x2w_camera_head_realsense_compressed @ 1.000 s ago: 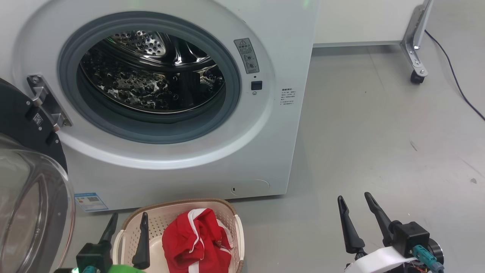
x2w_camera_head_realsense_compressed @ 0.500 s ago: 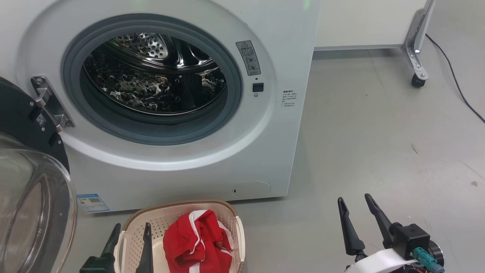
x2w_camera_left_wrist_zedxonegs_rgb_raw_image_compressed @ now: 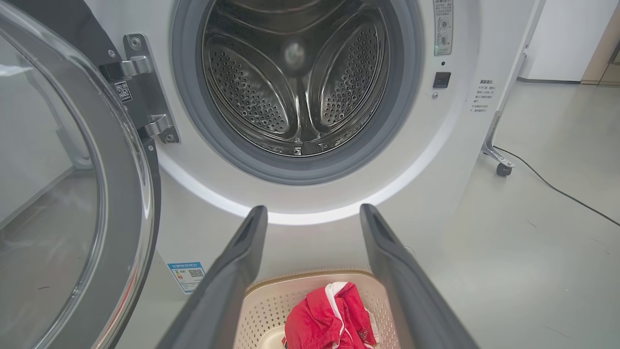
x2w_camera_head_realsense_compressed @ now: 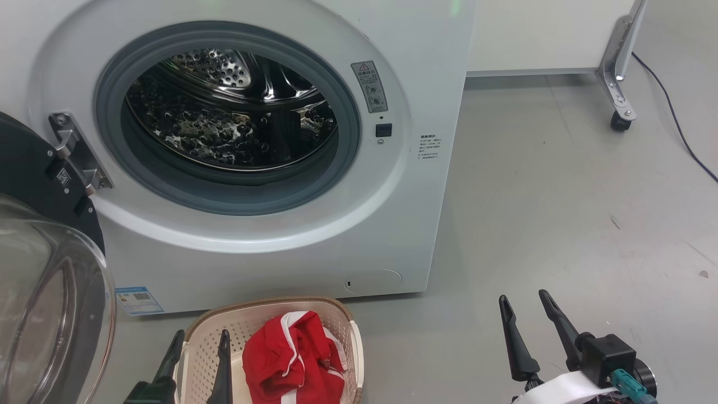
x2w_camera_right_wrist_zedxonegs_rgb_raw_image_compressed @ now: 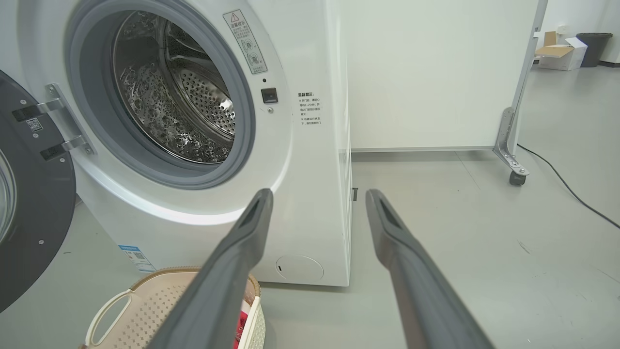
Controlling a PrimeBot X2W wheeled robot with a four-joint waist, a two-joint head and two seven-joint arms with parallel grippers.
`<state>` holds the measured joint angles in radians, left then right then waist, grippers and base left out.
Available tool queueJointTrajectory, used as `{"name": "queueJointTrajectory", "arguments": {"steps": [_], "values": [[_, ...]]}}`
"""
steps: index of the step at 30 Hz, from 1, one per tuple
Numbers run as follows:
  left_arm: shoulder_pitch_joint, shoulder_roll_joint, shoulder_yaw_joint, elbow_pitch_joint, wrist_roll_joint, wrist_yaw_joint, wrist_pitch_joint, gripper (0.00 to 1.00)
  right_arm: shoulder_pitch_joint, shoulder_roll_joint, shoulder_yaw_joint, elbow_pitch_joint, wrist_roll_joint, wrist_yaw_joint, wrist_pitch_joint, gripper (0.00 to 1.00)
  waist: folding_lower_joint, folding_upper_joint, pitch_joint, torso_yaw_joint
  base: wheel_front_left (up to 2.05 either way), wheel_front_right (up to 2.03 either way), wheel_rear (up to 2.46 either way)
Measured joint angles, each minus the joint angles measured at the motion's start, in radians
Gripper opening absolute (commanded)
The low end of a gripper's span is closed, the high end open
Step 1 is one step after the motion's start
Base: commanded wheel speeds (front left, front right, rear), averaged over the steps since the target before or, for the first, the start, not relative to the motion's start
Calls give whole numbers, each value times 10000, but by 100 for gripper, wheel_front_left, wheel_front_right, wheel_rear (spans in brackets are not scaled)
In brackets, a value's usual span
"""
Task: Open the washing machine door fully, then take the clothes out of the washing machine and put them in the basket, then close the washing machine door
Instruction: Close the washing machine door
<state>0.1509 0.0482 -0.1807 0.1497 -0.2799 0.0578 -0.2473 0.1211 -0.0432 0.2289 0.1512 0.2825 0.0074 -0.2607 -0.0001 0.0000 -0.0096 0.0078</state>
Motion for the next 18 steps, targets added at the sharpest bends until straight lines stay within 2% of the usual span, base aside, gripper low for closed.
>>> {"name": "queueJointTrajectory", "arguments": {"steps": [18], "values": [[175, 2, -167, -408, 178, 148, 174, 100, 35, 2, 13, -6, -4, -2, 0, 100, 0, 0, -1, -52, -17, 17, 0]]}}
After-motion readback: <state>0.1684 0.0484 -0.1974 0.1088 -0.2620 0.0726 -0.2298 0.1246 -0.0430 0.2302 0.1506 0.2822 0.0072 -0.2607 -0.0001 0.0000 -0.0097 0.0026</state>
